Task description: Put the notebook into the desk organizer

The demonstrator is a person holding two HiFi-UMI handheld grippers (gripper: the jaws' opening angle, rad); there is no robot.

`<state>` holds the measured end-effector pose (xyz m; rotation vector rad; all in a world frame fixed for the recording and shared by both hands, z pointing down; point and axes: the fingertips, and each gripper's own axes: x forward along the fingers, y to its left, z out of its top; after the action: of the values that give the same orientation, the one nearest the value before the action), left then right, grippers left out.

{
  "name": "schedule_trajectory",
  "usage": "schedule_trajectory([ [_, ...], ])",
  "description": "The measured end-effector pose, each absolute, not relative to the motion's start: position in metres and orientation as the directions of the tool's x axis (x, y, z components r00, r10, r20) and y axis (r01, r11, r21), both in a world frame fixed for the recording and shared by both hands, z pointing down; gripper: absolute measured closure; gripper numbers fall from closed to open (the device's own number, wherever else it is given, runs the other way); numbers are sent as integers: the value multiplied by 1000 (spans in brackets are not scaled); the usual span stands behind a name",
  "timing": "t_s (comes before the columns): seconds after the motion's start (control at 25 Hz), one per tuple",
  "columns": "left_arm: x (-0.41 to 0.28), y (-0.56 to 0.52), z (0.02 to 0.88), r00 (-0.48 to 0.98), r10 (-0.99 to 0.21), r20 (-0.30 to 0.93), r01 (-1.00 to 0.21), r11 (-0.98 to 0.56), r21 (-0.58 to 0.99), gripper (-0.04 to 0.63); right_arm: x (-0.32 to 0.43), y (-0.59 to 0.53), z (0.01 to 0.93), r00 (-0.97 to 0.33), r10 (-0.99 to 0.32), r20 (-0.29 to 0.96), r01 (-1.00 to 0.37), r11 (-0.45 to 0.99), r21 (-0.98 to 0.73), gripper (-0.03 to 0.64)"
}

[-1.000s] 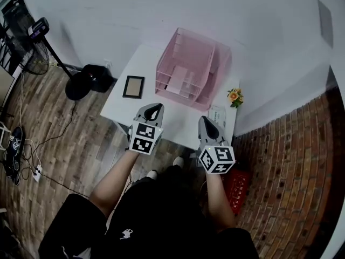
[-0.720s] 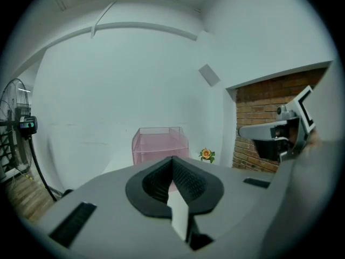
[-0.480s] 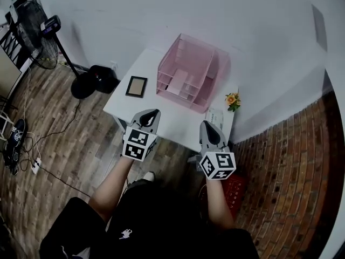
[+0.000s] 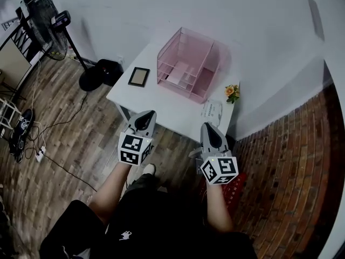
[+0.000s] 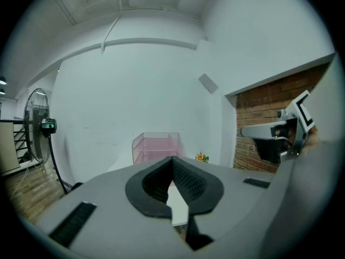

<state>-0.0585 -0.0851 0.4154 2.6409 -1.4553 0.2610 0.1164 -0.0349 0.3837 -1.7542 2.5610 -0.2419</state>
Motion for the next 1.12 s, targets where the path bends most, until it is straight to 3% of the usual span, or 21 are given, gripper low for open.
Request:
schedule_trajectory([
  [0.64, -49, 14, 368, 482, -873, 77, -873, -486, -42, 592, 134, 61, 362, -407, -913, -4, -905, 404, -133, 615],
  [1.12, -48, 39, 366, 446, -892, 70, -889, -451, -86, 592, 149, 81, 365, -390, -921, 7, -914, 386, -126, 615],
])
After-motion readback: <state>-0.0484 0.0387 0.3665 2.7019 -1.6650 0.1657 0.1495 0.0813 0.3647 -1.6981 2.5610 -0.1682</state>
